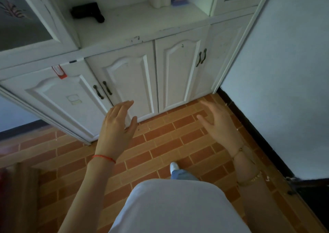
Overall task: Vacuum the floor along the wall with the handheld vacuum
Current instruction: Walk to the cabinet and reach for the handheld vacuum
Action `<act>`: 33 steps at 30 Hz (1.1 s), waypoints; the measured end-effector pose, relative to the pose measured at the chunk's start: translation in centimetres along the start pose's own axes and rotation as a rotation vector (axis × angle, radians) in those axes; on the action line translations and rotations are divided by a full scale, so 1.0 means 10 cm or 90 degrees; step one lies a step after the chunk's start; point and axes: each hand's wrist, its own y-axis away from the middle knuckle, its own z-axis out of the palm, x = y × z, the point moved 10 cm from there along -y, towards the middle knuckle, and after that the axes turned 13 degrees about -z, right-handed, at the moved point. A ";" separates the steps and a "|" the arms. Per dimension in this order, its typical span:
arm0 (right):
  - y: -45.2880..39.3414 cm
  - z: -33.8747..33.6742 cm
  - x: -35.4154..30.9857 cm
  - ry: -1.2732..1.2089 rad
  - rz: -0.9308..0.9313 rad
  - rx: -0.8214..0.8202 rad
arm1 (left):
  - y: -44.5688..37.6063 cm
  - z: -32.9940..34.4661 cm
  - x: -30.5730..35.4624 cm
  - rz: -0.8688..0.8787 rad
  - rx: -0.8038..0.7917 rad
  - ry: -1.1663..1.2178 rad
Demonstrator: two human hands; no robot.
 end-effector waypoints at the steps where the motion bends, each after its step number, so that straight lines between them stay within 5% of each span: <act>1: -0.21 -0.05 0.06 0.002 -0.017 0.003 | -0.15 0.02 0.04 -0.010 0.008 0.003; 18: -3.08 0.32 0.04 -0.044 -0.241 -0.082 | -2.02 -0.12 -0.16 -0.167 0.147 -0.008; 33: -4.82 1.00 -0.44 -0.066 -0.271 -0.064 | -3.77 -0.52 -0.67 -0.122 0.147 -0.022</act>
